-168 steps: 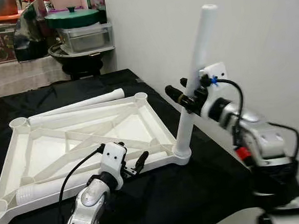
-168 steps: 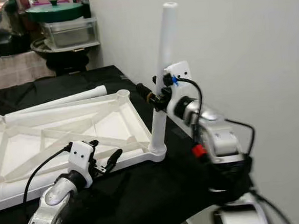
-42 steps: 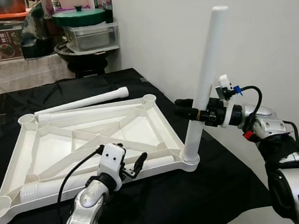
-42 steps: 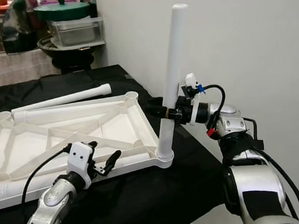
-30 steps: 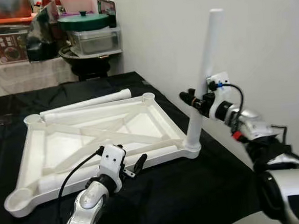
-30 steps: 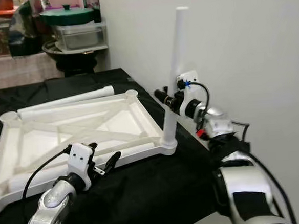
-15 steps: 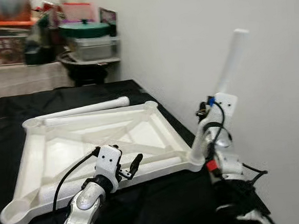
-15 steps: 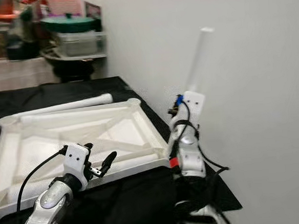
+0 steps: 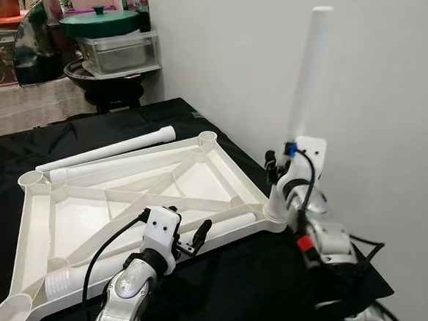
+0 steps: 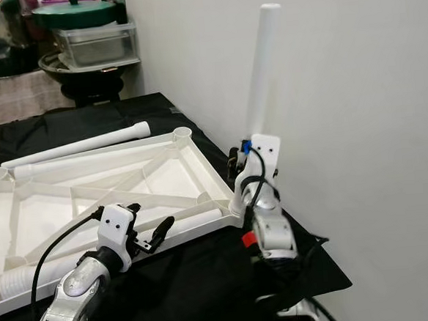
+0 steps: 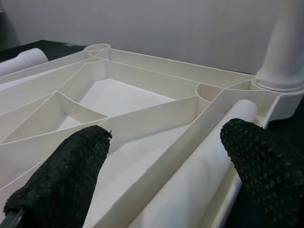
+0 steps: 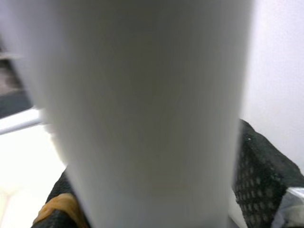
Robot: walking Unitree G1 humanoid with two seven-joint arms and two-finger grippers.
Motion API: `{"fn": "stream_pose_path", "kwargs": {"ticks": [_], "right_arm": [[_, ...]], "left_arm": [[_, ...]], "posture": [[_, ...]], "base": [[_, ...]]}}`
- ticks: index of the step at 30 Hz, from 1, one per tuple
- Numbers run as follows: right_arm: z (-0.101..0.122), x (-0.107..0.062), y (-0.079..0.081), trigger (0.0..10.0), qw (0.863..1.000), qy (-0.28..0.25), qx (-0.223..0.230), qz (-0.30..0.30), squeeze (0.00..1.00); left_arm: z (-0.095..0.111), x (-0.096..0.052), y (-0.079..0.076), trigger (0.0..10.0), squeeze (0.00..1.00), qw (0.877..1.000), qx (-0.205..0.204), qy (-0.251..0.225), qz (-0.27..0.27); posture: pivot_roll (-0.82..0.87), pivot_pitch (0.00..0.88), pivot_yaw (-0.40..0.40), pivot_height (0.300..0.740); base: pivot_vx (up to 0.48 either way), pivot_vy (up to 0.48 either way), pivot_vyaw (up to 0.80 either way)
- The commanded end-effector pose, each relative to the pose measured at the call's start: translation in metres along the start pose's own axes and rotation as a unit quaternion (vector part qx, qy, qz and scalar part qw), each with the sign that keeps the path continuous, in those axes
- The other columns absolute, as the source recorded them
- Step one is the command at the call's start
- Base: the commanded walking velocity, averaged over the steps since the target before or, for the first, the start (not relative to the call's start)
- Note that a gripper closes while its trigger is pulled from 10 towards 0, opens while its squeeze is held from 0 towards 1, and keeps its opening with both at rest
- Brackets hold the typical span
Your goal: Building children table
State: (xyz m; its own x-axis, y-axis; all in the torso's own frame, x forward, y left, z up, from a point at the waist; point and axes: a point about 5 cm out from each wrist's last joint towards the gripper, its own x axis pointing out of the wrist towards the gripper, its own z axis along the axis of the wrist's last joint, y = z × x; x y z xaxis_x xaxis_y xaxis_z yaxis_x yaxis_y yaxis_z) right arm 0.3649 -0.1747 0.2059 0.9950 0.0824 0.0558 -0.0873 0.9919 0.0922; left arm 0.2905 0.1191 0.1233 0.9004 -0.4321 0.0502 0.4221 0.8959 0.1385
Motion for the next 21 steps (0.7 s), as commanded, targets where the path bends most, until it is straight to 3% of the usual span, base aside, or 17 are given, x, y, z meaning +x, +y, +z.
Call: {"fn": "stream_pose_path", "kwargs": {"ticks": [1, 2, 3, 4, 5, 6, 12, 15, 21], "right_arm": [[0.001, 0.001, 0.002, 10.0, 0.998, -0.007, 0.01, 0.056, 0.0], [0.003, -0.001, -0.004, 10.0, 0.993, -0.01, -0.005, 0.118, 0.0], [0.003, -0.001, -0.004, 10.0, 0.993, -0.01, -0.005, 0.118, 0.0], [0.003, -0.006, -0.01, 10.0, 0.983, -0.002, -0.032, 0.18, 0.0], [0.0, -0.016, -0.022, 10.0, 0.957, 0.025, -0.074, 0.28, 0.0], [-0.002, -0.019, -0.027, 10.0, 0.948, 0.042, -0.079, 0.304, 0.0], [0.007, -0.016, -0.039, 10.0, 0.933, 0.062, -0.066, 0.348, 0.0], [0.018, -0.01, -0.029, 10.0, 0.916, 0.047, -0.018, 0.399, 0.0], [0.019, -0.005, -0.016, 10.0, 0.899, 0.034, 0.0, 0.436, 0.0]], "left_arm": [[-0.002, 0.0, -0.001, 10.0, 0.0, 1.0, 0.001, 0.007, -0.004], [-0.002, 0.0, -0.001, 10.0, 0.0, 1.0, 0.001, 0.007, -0.004], [-0.002, 0.0, -0.001, 10.0, 0.0, 1.0, 0.001, 0.007, -0.004], [-0.002, 0.001, -0.001, 10.0, 0.0, 1.0, 0.001, 0.007, -0.005], [-0.002, 0.001, -0.001, 10.0, 0.0, 1.0, 0.002, 0.007, -0.007], [-0.002, 0.001, -0.001, 10.0, 0.0, 1.0, 0.002, 0.007, -0.007], [-0.002, 0.002, -0.002, 10.0, 0.0, 1.0, 0.001, 0.006, -0.008], [-0.002, 0.003, -0.003, 10.0, 0.0, 1.0, 0.001, 0.004, -0.008], [-0.001, 0.001, -0.001, 10.0, 0.0, 1.0, 0.003, 0.004, -0.005]], "posture": [[0.07, 0.0, -0.07, 0.74], [0.07, 0.0, -0.066, 0.74], [0.07, 0.0, -0.066, 0.74], [0.06, 0.0, -0.064, 0.74], [0.06, 0.0, -0.064, 0.74], [0.06, 0.0, -0.066, 0.74], [0.06, 0.0, -0.069, 0.74], [0.07, 0.0, -0.075, 0.74], [0.09, 0.0, -0.085, 0.74]], "base": [[0.0, 0.0, 0.0], [0.0, 0.0, 0.0], [0.0, 0.0, 0.0], [0.0, 0.0, 0.0], [0.0, 0.0, 0.0], [0.0, 0.0, 0.0], [0.0, 0.0, 0.0], [0.0, 0.0, 0.0], [0.0, 0.0, 0.0]]}}
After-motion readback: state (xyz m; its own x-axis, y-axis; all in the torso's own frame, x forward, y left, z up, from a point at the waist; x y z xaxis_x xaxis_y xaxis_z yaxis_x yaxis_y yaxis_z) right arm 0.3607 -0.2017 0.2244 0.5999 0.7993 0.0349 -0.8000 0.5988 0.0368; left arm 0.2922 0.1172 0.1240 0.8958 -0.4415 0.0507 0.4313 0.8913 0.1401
